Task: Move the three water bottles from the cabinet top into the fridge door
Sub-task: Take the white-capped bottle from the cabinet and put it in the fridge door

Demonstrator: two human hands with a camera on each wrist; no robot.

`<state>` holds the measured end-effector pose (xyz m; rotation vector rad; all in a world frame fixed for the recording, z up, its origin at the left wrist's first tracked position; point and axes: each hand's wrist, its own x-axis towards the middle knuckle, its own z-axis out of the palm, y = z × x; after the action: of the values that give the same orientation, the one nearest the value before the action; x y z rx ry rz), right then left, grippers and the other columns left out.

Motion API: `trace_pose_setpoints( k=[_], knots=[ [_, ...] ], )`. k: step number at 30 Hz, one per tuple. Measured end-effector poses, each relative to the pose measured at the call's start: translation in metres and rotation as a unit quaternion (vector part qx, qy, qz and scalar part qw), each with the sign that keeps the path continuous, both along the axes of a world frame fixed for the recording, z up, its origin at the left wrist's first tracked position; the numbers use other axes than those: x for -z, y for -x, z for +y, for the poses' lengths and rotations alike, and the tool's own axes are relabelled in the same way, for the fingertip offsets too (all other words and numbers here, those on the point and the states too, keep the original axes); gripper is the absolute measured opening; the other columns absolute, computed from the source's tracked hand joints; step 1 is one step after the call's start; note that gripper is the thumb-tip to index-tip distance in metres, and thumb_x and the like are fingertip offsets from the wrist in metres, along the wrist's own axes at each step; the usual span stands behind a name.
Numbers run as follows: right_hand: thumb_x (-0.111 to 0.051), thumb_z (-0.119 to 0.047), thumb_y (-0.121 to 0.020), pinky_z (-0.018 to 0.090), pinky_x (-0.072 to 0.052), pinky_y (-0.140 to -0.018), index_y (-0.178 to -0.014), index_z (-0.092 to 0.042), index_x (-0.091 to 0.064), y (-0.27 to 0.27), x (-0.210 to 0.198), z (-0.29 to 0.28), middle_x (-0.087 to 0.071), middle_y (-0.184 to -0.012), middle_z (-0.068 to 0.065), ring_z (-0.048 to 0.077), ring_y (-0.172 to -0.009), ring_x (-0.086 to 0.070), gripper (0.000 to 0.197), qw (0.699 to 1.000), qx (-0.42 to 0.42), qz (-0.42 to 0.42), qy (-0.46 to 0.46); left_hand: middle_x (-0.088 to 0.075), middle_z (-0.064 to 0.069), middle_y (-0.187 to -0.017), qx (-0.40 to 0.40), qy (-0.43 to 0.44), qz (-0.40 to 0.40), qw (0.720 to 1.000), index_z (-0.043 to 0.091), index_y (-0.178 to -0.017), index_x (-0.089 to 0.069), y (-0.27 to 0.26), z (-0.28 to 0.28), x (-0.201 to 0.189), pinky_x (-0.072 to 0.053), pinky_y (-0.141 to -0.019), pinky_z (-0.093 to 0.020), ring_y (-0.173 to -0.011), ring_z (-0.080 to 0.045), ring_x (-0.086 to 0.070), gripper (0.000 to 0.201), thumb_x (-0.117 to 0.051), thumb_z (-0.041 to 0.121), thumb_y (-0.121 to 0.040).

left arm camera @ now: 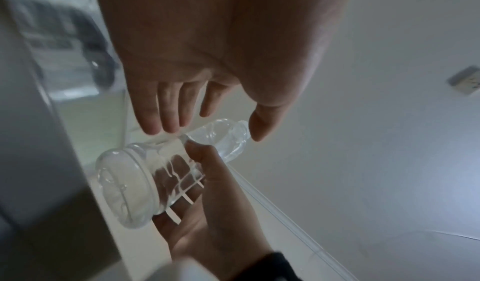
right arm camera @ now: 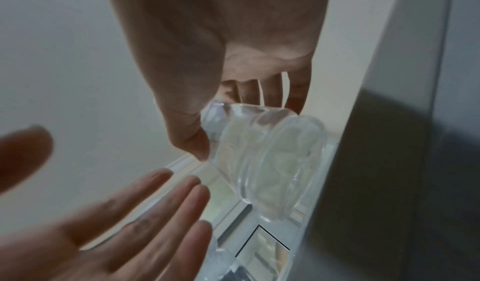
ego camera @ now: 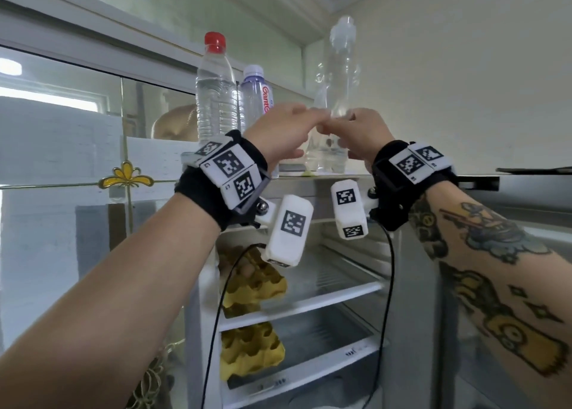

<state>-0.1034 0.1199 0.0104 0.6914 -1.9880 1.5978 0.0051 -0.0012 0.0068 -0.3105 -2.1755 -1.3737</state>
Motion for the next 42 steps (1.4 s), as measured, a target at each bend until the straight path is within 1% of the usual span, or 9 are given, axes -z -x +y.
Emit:
trace_pose_setpoints(
  k=[7, 11, 14, 17, 19, 25, 30, 37, 42],
  knots=[
    [-0.077, -0.027, -0.072, 0.028, -0.044, -0.066, -0.105, -0.002, -0.065, -0.068, 0.058, 0.071, -0.075, -0.094, 0.010, 0.016, -0.078, -0.063, 0.043, 0.999, 0.025, 0.001, 0.027, -0.055, -0.003, -0.137, 0.054, 0.000, 0.018, 0.998, 0.016, -0.140, -0.045, 0.008, 0.058, 0.031, -0.050, -0.097, -0.043, -0.117, -0.020, -0.058, 0.087, -0.064, 0.060, -0.067],
    [-0.082, -0.031, -0.064, 0.033, -0.054, -0.079, -0.118, -0.011, -0.062, -0.090, 0.115, 0.119, -0.074, -0.101, 0.005, 0.018, -0.093, -0.071, 0.061, 0.997, 0.064, -0.053, 0.004, -0.054, -0.001, -0.138, 0.112, 0.032, -0.014, 0.993, 0.021, -0.141, -0.042, 0.019, 0.096, 0.068, -0.051, -0.094, -0.042, -0.117, -0.019, -0.058, 0.078, -0.070, 0.054, -0.076],
    [-0.081, -0.013, -0.073, 0.023, -0.052, -0.070, -0.117, -0.010, -0.062, -0.105, 0.153, 0.152, -0.073, -0.103, 0.006, 0.017, -0.088, -0.071, 0.048, 0.989, 0.108, -0.096, -0.018, -0.062, 0.000, -0.128, 0.178, 0.036, -0.051, 0.982, 0.022, -0.123, -0.055, 0.023, 0.132, 0.105, -0.052, -0.095, -0.045, -0.113, -0.019, -0.062, 0.060, -0.079, 0.041, -0.072],
    [-0.081, -0.005, -0.072, 0.028, -0.055, -0.083, -0.117, -0.009, -0.061, -0.119, 0.186, 0.187, -0.073, -0.107, 0.007, 0.021, -0.097, -0.071, 0.050, 0.979, 0.149, -0.137, -0.039, -0.066, -0.001, -0.119, 0.214, 0.038, -0.092, 0.972, 0.020, -0.124, -0.051, 0.030, 0.166, 0.139, -0.056, -0.086, -0.048, -0.104, -0.020, -0.067, 0.089, -0.084, 0.050, -0.047],
    [-0.082, -0.009, -0.071, 0.027, -0.053, -0.081, -0.119, -0.014, -0.061, -0.129, 0.200, 0.207, -0.072, -0.107, 0.003, 0.019, -0.098, -0.069, 0.053, 0.965, 0.192, -0.162, -0.078, -0.066, -0.001, -0.116, 0.235, 0.048, -0.114, 0.964, 0.019, -0.121, -0.050, 0.035, 0.186, 0.156, -0.058, -0.082, -0.048, -0.100, -0.020, -0.068, 0.085, -0.088, 0.045, -0.050],
    [-0.085, -0.008, -0.067, 0.020, -0.046, -0.071, -0.127, -0.013, -0.058, -0.130, 0.230, 0.253, -0.068, -0.113, 0.004, 0.018, -0.101, -0.064, 0.065, 0.937, 0.267, -0.207, -0.088, -0.069, 0.004, -0.103, 0.263, 0.087, -0.117, 0.954, 0.023, -0.118, -0.047, 0.049, 0.239, 0.191, -0.059, -0.080, -0.042, -0.091, -0.018, -0.068, 0.083, -0.087, 0.049, -0.050],
    [-0.086, -0.025, -0.048, 0.041, -0.053, -0.091, -0.121, -0.012, -0.061, -0.117, 0.252, 0.272, -0.069, -0.112, 0.006, 0.024, -0.105, -0.065, 0.078, 0.918, 0.316, -0.226, -0.082, -0.066, 0.005, -0.093, 0.283, 0.073, -0.117, 0.949, 0.023, -0.106, -0.046, 0.066, 0.271, 0.217, -0.056, -0.086, -0.043, -0.094, -0.022, -0.068, 0.072, -0.090, 0.033, -0.050],
    [-0.084, -0.013, -0.062, 0.024, -0.051, -0.064, -0.109, -0.010, -0.062, -0.107, 0.265, 0.277, -0.069, -0.096, 0.005, 0.016, -0.079, -0.066, 0.053, 0.908, 0.316, -0.257, -0.096, -0.066, 0.005, -0.091, 0.288, 0.092, -0.120, 0.946, 0.027, -0.102, -0.046, 0.087, 0.284, 0.234, -0.054, -0.087, -0.042, -0.092, -0.020, -0.067, 0.069, -0.090, 0.033, -0.049],
    [-0.078, -0.039, -0.042, 0.038, -0.056, -0.081, -0.120, -0.016, -0.057, -0.101, 0.275, 0.275, -0.069, -0.106, 0.000, 0.020, -0.096, -0.067, 0.084, 0.901, 0.341, -0.240, -0.115, -0.066, 0.006, -0.092, 0.288, 0.099, -0.129, 0.944, 0.027, -0.103, -0.045, 0.091, 0.284, 0.245, -0.056, -0.082, -0.043, -0.090, -0.019, -0.067, 0.070, -0.088, 0.038, -0.049]
  ],
)
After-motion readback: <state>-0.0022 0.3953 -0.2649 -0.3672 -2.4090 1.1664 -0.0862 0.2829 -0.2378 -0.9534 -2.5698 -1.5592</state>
